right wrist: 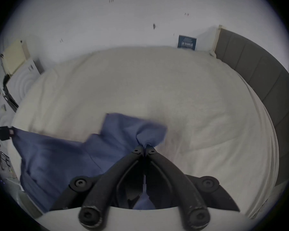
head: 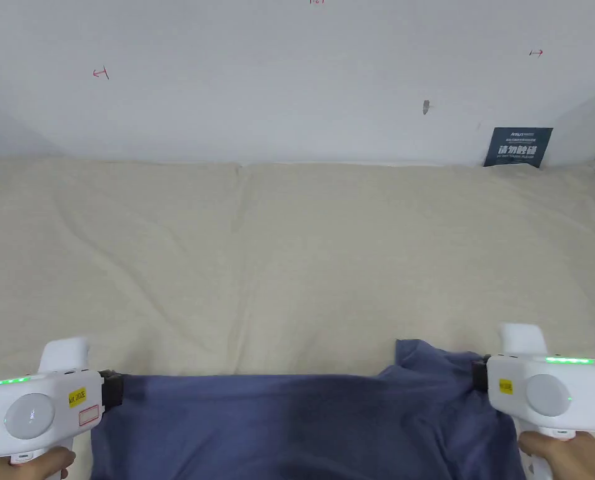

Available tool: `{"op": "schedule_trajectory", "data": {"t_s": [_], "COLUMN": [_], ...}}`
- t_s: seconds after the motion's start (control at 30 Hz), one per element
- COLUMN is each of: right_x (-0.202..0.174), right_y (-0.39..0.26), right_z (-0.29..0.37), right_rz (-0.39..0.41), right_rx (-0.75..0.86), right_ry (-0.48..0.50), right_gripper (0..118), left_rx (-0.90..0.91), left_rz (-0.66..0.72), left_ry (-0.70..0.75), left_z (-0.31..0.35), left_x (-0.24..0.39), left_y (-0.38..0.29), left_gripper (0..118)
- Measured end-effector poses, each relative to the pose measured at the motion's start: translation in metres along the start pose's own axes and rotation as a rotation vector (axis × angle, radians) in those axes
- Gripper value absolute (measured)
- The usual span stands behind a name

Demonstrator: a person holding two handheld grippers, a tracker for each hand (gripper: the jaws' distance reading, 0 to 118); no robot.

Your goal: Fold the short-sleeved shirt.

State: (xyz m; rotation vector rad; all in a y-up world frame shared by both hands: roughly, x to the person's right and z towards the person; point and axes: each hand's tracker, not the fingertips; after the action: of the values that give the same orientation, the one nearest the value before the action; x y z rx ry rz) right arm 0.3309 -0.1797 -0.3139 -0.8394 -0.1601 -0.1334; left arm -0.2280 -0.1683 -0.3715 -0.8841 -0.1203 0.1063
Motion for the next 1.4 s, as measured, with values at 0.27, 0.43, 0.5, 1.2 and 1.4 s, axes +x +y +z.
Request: {"op": "schedule_trajectory", "data": {"t_s": [0.27,0.43,0.5,1.2,1.4], "right_x": [0.018,0.022,0.019,-0.016,-0.059], "right_y": [-0.052,-0.112,-0.137,-0.159,-0.111], "right_z": [0.123,0.16,0.167,0.197,0.262], "right_rz": [-0.062,-0.106,-0.136,-0.024,0.042], "right_rx": [0.1,0.093,0.071,0.177,0.567], "right_ry": [0.094,0.114,0.108,-0.016,0.002], "right_gripper": [0,0,0,89,89], "left_rx": [0.018,-0.012,-0.042,0.051,0.424], "left_rz": [0.042,0.062,0.066,0.052,-0.051], "left_ry": [-0.003,-0.016,-0.014,-0.014,-0.043], "left_z": [0.059,0.084,0.087,0.132,0.203], "left_x": [-0.023,-0.037,-0.042,-0.003,0.045], "left_y": [-0.042,-0.093,-0.117,-0.146,-0.099], "left_gripper": [4,4,4,100,100]}}
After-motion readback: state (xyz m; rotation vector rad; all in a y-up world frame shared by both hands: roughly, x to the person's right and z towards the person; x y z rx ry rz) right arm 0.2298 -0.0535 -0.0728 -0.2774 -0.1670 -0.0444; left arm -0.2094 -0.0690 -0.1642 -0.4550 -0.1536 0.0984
